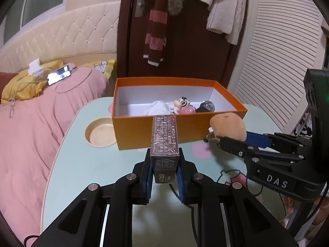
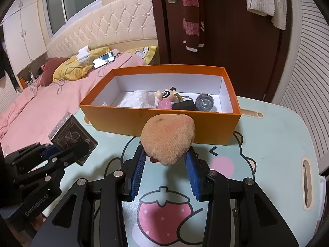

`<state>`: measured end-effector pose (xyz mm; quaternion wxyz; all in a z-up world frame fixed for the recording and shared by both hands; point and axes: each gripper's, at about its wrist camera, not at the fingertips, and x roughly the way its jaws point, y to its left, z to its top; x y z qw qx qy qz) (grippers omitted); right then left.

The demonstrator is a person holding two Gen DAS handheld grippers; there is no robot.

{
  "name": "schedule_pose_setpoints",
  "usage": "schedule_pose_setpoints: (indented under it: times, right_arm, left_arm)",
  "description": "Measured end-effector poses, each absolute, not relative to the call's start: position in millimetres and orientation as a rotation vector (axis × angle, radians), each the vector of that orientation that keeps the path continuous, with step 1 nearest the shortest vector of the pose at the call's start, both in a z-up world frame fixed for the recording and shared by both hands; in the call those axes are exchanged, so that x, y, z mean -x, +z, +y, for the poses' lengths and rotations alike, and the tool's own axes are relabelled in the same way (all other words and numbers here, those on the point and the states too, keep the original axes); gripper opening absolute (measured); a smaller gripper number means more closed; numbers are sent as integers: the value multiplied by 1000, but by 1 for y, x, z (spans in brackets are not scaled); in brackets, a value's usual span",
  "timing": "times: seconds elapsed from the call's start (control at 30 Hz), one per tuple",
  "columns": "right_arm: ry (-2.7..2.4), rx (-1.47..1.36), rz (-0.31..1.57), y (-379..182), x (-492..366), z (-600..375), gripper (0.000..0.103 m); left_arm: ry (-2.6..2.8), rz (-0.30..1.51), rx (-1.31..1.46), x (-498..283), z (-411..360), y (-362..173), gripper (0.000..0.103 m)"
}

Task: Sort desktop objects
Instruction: 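Carry the brown box and plush potato into the orange box and release both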

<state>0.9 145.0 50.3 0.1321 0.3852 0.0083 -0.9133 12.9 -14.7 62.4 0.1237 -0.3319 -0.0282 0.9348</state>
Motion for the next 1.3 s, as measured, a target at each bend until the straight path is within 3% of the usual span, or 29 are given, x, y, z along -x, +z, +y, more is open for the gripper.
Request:
schedule_pose_setpoints:
  times: [1.3]
  right_arm:
    - [-2654, -991, 2, 90, 41, 138, 41]
  left_arm:
    - [2718, -49, 870, 53, -7, 100, 18]
